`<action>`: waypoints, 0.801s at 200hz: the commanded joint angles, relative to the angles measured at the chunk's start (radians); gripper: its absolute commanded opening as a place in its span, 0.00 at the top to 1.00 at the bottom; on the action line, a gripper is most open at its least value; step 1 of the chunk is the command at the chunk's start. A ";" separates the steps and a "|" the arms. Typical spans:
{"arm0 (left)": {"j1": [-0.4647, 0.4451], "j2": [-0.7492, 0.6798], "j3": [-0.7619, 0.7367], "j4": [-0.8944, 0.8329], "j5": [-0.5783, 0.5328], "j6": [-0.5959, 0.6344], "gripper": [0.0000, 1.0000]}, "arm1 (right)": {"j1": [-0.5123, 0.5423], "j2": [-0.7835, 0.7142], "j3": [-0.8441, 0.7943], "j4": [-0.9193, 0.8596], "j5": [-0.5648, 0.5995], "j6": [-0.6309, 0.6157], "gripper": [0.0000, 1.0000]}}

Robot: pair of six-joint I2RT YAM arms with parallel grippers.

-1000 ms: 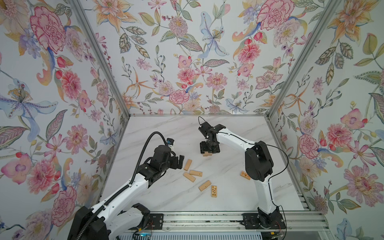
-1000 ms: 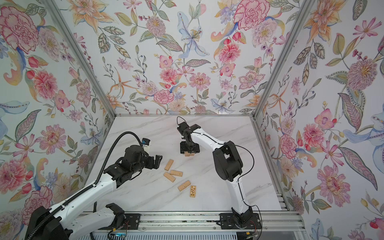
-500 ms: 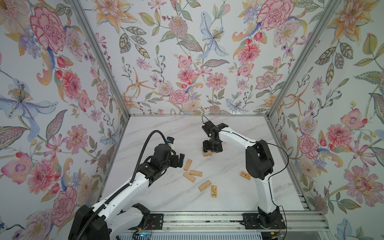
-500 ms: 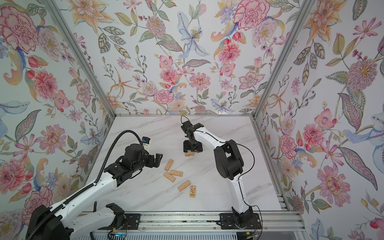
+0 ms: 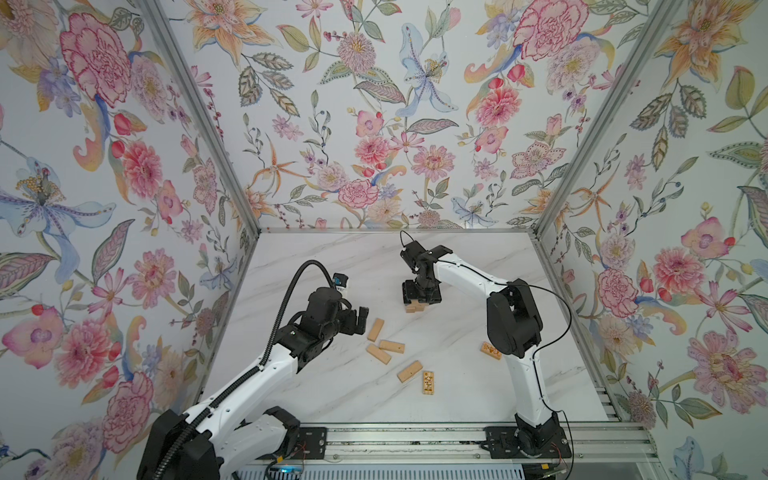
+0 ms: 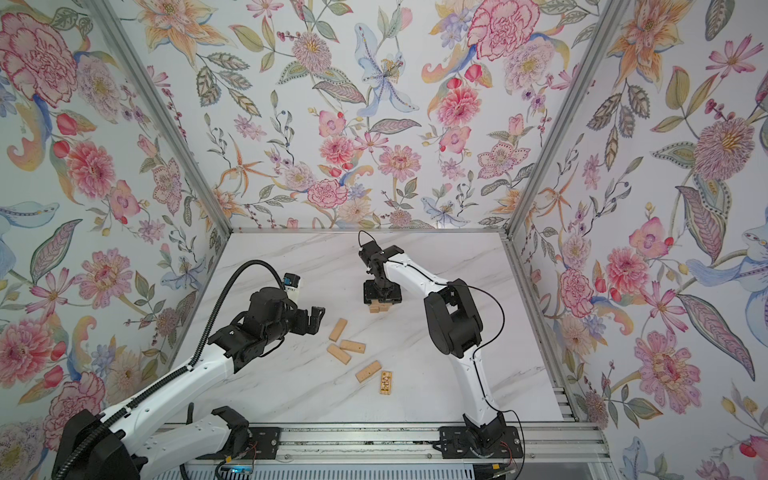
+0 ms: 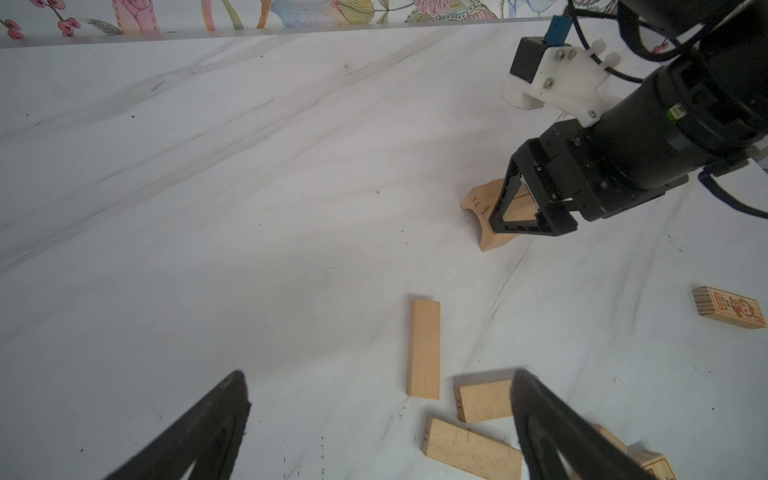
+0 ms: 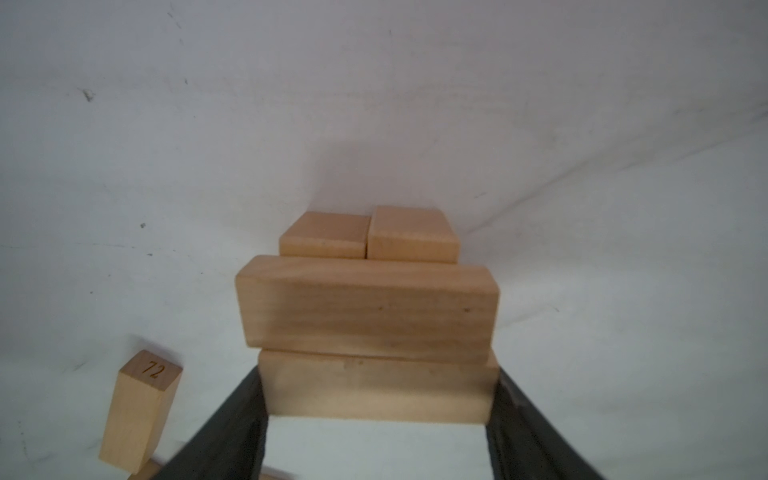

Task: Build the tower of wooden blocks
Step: 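Lower the flat block onto the bridge and open the right gripper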

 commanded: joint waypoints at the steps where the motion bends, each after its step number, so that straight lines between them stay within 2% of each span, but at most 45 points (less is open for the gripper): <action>1: 0.015 0.003 0.019 0.006 0.015 0.018 0.01 | 0.007 0.032 0.024 -0.026 -0.009 -0.011 0.36; 71: 0.033 -0.008 0.010 -0.002 0.025 0.025 0.01 | 0.017 0.039 0.032 -0.026 -0.020 -0.008 0.28; 130: 0.040 -0.014 0.005 0.001 0.032 0.021 0.01 | 0.020 0.007 0.026 -0.029 -0.016 -0.003 0.01; 160: 0.040 -0.014 0.007 0.003 0.040 0.023 0.01 | 0.019 -0.051 0.006 -0.046 0.003 0.006 0.01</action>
